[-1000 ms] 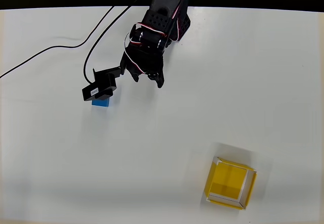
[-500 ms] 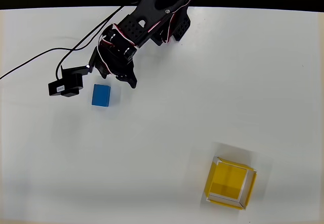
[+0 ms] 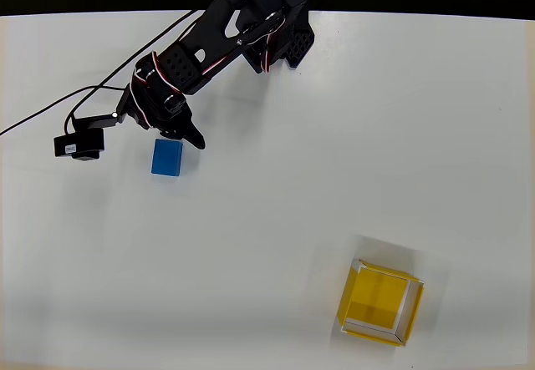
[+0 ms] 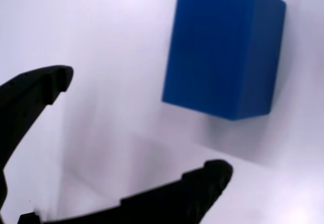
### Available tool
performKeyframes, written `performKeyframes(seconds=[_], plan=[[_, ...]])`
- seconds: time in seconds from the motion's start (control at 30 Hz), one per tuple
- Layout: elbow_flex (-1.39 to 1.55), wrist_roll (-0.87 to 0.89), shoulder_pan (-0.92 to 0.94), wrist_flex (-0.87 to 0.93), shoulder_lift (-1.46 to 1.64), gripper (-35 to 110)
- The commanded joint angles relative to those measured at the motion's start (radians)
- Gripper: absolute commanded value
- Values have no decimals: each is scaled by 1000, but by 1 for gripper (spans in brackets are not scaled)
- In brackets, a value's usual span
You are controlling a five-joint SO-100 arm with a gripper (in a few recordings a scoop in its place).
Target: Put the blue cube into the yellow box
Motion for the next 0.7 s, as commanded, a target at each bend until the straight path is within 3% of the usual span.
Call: performKeyframes(seconds=[0.0,0.67], plan=[[-101,2,18,-81,-3,54],[-115,55,-52,-222,-172,53]])
